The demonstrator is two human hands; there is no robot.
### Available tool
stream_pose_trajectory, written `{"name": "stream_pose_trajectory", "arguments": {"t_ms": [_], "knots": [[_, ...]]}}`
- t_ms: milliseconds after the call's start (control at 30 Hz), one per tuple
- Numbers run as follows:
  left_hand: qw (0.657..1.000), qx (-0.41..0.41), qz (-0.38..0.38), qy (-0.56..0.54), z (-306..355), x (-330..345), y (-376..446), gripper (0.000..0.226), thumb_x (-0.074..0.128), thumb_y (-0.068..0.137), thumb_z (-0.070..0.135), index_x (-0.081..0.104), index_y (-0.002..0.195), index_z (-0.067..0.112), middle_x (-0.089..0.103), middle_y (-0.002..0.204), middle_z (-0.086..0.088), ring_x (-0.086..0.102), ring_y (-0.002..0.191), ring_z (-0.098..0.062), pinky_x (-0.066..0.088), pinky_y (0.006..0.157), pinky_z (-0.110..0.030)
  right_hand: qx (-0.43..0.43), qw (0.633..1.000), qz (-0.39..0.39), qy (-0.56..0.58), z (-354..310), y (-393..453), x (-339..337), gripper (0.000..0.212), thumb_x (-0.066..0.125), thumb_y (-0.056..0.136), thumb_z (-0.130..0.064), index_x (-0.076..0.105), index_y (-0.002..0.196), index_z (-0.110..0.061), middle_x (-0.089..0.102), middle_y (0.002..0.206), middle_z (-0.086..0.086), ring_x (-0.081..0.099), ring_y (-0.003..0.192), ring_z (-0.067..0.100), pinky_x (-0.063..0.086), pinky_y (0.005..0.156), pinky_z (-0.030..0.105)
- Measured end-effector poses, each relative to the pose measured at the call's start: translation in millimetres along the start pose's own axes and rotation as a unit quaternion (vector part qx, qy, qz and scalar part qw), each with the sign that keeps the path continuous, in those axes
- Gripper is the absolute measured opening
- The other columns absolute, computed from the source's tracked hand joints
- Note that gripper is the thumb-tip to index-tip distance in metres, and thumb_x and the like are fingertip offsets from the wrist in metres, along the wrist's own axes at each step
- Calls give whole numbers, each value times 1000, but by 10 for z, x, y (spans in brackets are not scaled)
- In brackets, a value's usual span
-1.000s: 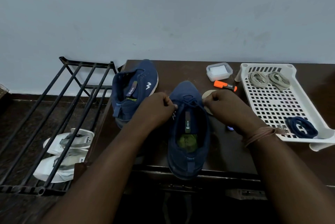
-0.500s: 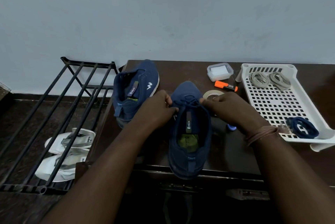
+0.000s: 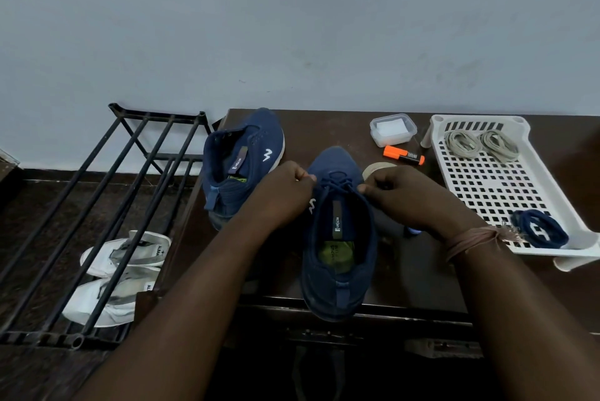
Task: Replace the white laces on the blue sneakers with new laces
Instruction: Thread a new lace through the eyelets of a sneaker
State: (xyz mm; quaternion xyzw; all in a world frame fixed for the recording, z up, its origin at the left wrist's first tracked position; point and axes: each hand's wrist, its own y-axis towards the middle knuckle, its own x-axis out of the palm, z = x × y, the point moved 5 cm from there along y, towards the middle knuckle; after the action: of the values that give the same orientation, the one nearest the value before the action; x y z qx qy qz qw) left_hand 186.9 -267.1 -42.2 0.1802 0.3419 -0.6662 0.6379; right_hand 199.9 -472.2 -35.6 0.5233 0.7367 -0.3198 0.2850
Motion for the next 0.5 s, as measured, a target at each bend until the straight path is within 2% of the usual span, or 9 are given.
{"name": "stream_pose_trajectory", "arguments": {"t_ms": [67, 200, 267, 300, 333, 367, 433, 500], "knots": [[1000, 14, -6, 14, -2, 29, 12, 31, 59, 98, 45, 67, 91, 16, 68, 83, 4, 64, 77, -12, 44, 62, -28, 26, 999, -18, -10, -18, -13, 10, 41, 58, 98, -32, 50, 62, -14, 49, 64, 1, 48, 59, 14, 35, 55, 25], [998, 24, 30, 40, -38, -5, 55, 30, 70, 93, 39, 72, 78, 13, 71, 82, 2, 66, 76, -12, 47, 64, -25, 89, 996, -11, 24, -16, -52, -32, 36, 46, 97, -29, 55, 71, -7, 53, 69, 11, 52, 60, 23, 39, 54, 30], [995, 29, 63, 78, -30, -60, 55, 30, 69, 92, 37, 72, 75, 13, 70, 81, 2, 65, 77, -13, 46, 63, -28, 107, 993, -36, -22, -37, -88, -51, 18, 48, 96, -17, 62, 91, -7, 60, 89, 14, 60, 76, 27, 38, 57, 32], [991, 32, 76, 106, -14, -80, 48, 31, 68, 93, 36, 71, 73, 12, 68, 79, 2, 64, 76, -16, 44, 63, -28, 128, 990, -38, -42, -48, -113, -80, 19, 50, 95, -9, 60, 110, -7, 61, 105, 15, 62, 91, 29, 37, 60, 29], [986, 36, 89, 134, -3, -102, 43, 31, 66, 93, 34, 70, 72, 11, 66, 76, 0, 63, 75, -19, 42, 62, -29, 114, 989, -39, -89, -67, -135, -97, 34, 51, 93, -3, 55, 126, -7, 59, 115, 15, 61, 103, 30, 39, 66, 28], [981, 40, 102, 161, 6, -124, 38, 31, 64, 93, 32, 69, 72, 9, 64, 74, -2, 62, 73, -21, 39, 59, -29, 110, 986, -39, -118, -33, -132, -131, 41, 52, 91, 0, 51, 132, -7, 59, 115, 15, 60, 108, 31, 43, 72, 30], [970, 44, 125, 203, 18, -156, 32, 28, 59, 92, 23, 66, 72, 6, 61, 72, -6, 59, 69, -24, 34, 52, -29, 84, 980, -46, -175, 16, -107, -117, 37, 51, 92, -1, 54, 128, -8, 63, 104, 15, 64, 98, 33, 51, 74, 33], [962, 45, 147, 224, 10, -176, 32, 23, 56, 91, 18, 65, 74, 5, 58, 70, -7, 58, 68, -25, 34, 54, -30, 118, 987, -23, -110, 102, -67, -102, 17, 52, 94, -11, 60, 107, -5, 63, 85, 12, 63, 77, 29, 52, 62, 34]]}}
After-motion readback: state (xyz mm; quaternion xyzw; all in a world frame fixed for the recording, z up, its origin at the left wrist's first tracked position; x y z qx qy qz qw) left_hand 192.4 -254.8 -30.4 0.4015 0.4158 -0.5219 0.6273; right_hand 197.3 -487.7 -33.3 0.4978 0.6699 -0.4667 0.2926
